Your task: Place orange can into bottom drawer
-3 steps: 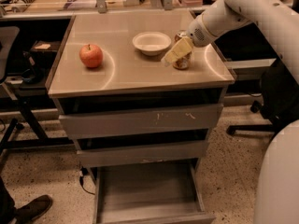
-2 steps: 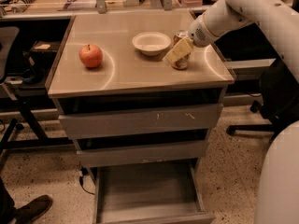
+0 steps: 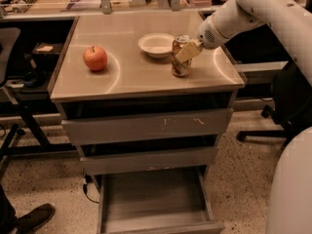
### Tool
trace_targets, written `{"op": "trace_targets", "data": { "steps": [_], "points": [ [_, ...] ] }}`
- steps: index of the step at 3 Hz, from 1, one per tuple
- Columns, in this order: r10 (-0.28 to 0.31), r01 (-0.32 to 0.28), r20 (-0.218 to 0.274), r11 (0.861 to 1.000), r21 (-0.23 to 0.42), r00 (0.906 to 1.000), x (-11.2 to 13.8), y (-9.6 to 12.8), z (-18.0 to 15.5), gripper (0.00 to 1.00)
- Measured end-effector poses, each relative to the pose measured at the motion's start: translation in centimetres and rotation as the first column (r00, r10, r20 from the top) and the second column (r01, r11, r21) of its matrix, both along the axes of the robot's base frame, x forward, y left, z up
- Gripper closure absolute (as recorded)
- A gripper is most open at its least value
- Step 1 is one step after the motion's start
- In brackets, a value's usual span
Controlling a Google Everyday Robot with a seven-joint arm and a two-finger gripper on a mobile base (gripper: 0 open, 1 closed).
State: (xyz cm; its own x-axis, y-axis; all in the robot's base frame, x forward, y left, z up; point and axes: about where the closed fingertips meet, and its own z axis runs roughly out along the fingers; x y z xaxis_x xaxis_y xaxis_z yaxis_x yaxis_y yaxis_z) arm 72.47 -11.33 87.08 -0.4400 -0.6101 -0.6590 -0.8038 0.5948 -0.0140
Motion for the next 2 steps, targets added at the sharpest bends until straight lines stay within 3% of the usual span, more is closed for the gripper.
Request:
{"op": "trace_targets", "data": {
  "steps": [1, 2],
  "points": [
    [0.0, 0.0, 0.0, 1.0, 0.0, 1.0, 0.0, 0.01, -0.01, 0.89],
    [0.0, 0.0, 0.0, 1.0, 0.0, 1.0, 0.0, 0.01, -0.01, 1.0]
  ]
}}
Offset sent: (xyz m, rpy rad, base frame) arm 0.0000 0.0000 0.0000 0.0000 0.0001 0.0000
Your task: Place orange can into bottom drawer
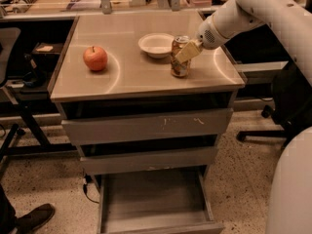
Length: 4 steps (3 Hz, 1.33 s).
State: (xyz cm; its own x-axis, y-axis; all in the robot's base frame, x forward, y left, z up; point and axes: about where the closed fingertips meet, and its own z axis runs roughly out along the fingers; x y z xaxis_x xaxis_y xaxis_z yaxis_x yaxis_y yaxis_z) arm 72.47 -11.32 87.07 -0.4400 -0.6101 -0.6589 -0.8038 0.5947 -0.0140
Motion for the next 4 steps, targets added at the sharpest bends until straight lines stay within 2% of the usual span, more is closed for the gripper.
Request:
{"op": "trace_targets", "data": {
  "steps": [1, 2, 3, 4],
  "points": [
    [-0.005, 0.005, 0.014, 0.999, -0.044, 0.9999, -1.7, -0.5, 0.2, 1.0],
    [-0.057, 0.059, 0.018, 0.988, -0.144, 0.9982, -6.0, -2.5, 0.6, 1.0],
    [-0.123, 0.117, -0.017, 0.971, -0.21, 0.9923, -11.6, -4.1, 0.3, 1.0],
    [-0.123, 0.117, -0.017, 0.971, -0.21, 0.9922, -11.6, -4.1, 0.3, 1.0]
  ]
}}
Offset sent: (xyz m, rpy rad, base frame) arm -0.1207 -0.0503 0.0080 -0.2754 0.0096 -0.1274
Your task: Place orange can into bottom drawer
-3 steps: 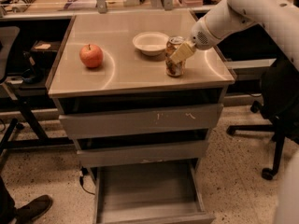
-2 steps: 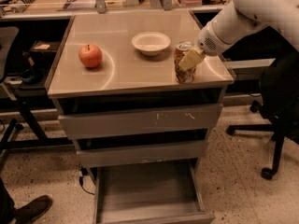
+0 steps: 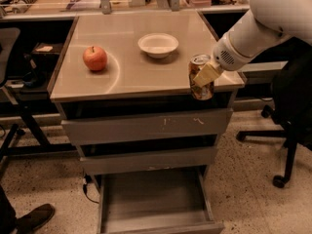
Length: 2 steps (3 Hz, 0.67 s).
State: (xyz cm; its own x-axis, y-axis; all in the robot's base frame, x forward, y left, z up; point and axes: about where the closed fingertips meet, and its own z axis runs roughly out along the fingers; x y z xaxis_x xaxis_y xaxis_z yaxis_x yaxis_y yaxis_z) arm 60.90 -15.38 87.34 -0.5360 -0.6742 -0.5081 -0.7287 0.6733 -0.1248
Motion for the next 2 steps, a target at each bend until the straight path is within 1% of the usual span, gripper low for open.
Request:
{"op": "trace_targets", "data": {
  "steps": [1, 2],
  "points": [
    [-0.036, 0.037, -0.034, 0.999, 0.01, 0.9988, -2.1, -0.6, -1.8, 1.0],
    [-0.104, 0.107, -0.101, 0.994, 0.022, 0.9894, -6.4, -1.4, -5.3, 1.0]
  ]
}}
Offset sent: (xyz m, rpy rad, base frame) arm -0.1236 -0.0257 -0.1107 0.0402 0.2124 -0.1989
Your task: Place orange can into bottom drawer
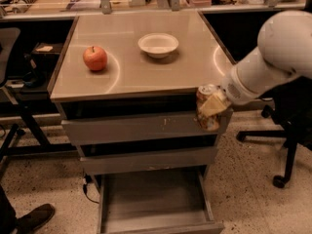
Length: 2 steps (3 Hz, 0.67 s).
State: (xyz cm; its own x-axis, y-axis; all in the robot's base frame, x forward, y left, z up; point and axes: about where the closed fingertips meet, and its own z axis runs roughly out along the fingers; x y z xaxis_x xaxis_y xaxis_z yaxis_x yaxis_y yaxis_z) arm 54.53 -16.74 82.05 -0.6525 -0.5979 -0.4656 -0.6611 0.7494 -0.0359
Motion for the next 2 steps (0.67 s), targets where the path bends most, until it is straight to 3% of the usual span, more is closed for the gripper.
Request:
{"op": "trace_targets", "data": {
  "steps": [1, 2],
  "points": [
    [-0.038, 0.041, -0.129, 0.999, 0.025, 0.991, -4.86, -0.53, -5.08, 1.0],
    [-0.038, 0.041, -0.129, 0.999, 0.025, 0.991, -4.86, -0.53, -5.08, 1.0]
  ]
}}
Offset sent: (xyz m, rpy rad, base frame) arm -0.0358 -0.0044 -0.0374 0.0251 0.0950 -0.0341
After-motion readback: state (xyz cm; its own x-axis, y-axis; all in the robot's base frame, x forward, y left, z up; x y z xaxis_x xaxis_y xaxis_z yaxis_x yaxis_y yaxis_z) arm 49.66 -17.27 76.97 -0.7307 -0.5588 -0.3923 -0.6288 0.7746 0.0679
